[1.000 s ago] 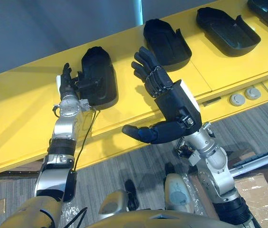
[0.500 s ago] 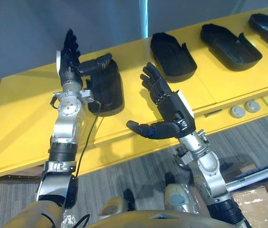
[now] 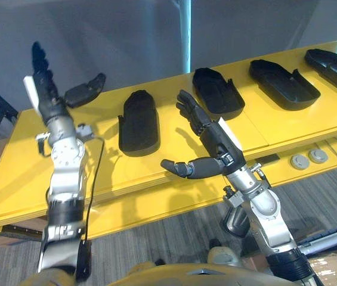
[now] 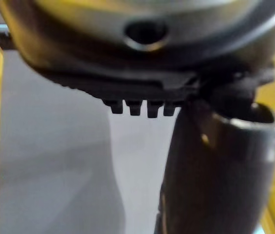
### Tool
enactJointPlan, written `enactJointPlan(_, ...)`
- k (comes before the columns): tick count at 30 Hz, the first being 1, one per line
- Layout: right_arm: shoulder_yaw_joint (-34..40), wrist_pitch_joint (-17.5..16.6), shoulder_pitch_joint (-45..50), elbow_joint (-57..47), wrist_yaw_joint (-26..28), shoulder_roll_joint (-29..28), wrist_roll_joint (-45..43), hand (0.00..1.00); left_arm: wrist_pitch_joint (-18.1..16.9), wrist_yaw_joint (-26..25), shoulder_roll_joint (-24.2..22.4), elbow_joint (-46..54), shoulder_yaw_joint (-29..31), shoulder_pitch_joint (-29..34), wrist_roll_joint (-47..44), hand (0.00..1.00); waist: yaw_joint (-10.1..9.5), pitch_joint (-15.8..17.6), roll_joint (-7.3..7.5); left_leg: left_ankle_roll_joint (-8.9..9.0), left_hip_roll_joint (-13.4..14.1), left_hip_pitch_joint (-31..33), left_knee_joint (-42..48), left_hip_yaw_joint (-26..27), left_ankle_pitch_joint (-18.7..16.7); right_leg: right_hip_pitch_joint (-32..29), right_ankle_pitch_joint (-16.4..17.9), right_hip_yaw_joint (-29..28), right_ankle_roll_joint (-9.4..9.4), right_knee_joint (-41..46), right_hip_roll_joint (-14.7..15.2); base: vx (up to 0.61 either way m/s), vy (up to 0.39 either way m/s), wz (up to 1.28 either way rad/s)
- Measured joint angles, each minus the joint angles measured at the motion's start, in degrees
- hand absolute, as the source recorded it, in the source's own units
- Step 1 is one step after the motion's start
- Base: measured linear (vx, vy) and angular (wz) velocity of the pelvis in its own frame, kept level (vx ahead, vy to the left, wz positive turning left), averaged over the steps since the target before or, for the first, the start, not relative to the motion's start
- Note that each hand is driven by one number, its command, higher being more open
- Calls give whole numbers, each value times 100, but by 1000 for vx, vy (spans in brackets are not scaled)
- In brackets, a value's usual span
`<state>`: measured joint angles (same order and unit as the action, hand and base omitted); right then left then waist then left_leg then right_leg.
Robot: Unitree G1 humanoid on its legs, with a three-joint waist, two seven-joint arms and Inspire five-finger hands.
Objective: Walk over and take three plastic housings, then place them on the shelf
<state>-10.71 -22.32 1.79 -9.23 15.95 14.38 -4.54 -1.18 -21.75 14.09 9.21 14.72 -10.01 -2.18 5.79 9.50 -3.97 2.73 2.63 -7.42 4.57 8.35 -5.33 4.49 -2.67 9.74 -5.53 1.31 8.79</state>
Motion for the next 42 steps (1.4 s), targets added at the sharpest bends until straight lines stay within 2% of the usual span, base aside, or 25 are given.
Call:
enactJointPlan(4, 116, 46, 0, 72, -651, -41, 649, 100, -387, 300, -819, 1244, -94, 1480, -300, 100, -393, -133, 136, 19, -15, 198, 14, -366, 44, 124, -15, 394, 4, -176, 5, 21, -22, 50)
enactJointPlan(9, 97, 64, -182, 261, -1609, -135, 1757, 100, -821, 1206, -1044, 1832, -495, 2321, -521, 100, -724, -179, 281, 32, -55, 335, 4, -687, 90, 210, -17, 696, 6, -233, 37, -4, -17, 34)
enactJointPlan(13, 95, 65, -317, 341, -2255, -139, 2291, 100, -928, 1795, -1051, 1856, -681, 2430, -832, 100, -738, -172, 296, 21, -110, 339, -39, -752, 81, 244, -23, 762, -5, -232, 97, -32, 22, 11)
enactJointPlan(15, 94, 71, -318, 394, -2526, -138, 2493, 100, -929, 1998, -1054, 1855, -697, 2531, -1109, 100, -738, -173, 360, -4, -110, 328, -94, -750, 91, 235, -25, 772, -9, -233, 100, 0, 0, 0)
enactJointPlan(18, 101, 122, -322, 565, -2898, -126, 2755, 100, -926, 2114, -1081, 1834, -704, 2680, -1318, 100, -742, -176, 432, -6, -103, 348, -149, -755, 117, 192, -24, 788, -9, -237, 95, 2, 0, 3)
enactJointPlan(19, 101, 139, -338, 674, -3177, -128, 3020, 100, -924, 2124, -1081, 1833, -704, 2689, -1326, 100, -739, -178, 458, -8, -109, 405, -180, -791, 153, 148, -25, 824, -10, -236, 99, 4, 0, 14)
enactJointPlan(23, 71, 166, -498, 1129, -3641, -99, 3700, 100, -924, 2249, -1078, 1751, -712, 2705, -1555, 100, -806, -150, 505, 16, -109, 468, -195, -871, 211, 128, -32, 895, -19, -235, 98, 16, 2, 14)
enactJointPlan(28, -239, 164, -810, 1633, -3760, -55, 3810, 100, -964, 2246, -1068, 1400, -718, 2707, -1572, 100, -893, -136, 513, -8, -112, 546, -188, -931, 230, 71, -71, 894, -33, -226, 101, 7, 12, 8)
enactJointPlan(33, -346, 155, -1295, 2192, -3781, -48, 3800, 100, -969, 2170, -890, 1244, -765, 2696, -1571, 100, -956, 82, 480, -16, -122, 652, -105, -1037, 227, 53, -160, 888, -64, -215, 110, -31, 24, 10)
enactJointPlan(38, -358, 192, -1734, 2466, -3900, -25, 3798, 100, -979, 2066, -855, 1243, -770, 2621, -1570, 100, -1039, 308, 364, -3, -125, 834, 43, -1098, 190, -43, -199, 895, -54, -192, 111, -50, 12, 7)
enactJointPlan(42, -348, 438, -1991, 2761, -4226, -25, 3803, 100, -982, 2014, -854, 1242, -833, 2599, -1578, 100, -1044, 534, 245, -18, -133, 921, 147, -1163, 204, -72, -199, 899, -53, -133, 119, -40, 9, 8)
